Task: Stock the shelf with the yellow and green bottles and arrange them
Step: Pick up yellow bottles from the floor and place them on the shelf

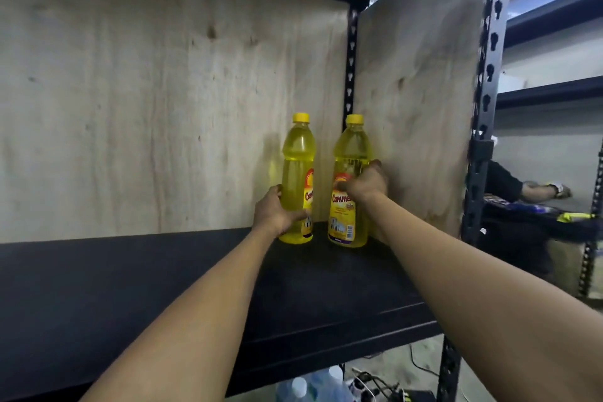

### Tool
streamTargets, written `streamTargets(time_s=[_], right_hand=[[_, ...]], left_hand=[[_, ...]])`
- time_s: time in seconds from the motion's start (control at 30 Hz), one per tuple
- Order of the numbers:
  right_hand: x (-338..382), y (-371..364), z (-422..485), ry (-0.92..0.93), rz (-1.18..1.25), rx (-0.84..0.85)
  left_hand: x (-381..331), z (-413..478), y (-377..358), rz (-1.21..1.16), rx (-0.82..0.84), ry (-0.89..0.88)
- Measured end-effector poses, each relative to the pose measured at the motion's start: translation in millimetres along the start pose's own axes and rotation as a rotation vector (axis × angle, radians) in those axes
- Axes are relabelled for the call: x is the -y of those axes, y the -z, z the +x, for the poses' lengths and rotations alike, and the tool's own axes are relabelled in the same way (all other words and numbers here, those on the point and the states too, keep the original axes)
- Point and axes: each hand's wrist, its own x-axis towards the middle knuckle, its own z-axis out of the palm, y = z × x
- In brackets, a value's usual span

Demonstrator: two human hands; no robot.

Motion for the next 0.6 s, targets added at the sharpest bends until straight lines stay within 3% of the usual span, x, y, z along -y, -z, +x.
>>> streamTargets(time_s=[0.07, 0.13, 0.27, 0.37, 0.47, 0.6], right_hand=[[6, 7, -19, 0.001, 0.002, 0.021], [8, 19, -51, 0.061, 0.017, 0.020], [-13, 55, -182, 0.169, 0.122, 0.024], [-70, 67, -300, 0.138, 0.175, 0.039], [-160, 60, -413, -0.132, 0.193, 0.120], [-291, 41, -521, -0.687, 0.010, 0.324]], left_hand=[[-8, -14, 11, 0.097, 0.072, 0.059], [-20, -45, 33, 0.097, 0.007, 0.005], [-20, -173, 83, -0.205, -0.156, -0.196], [10, -302, 91, -0.391, -0.235, -0.222], [80, -421, 62, -0.401, -0.240, -0.015], [210, -538, 7, -0.269, -0.095, 0.573]])
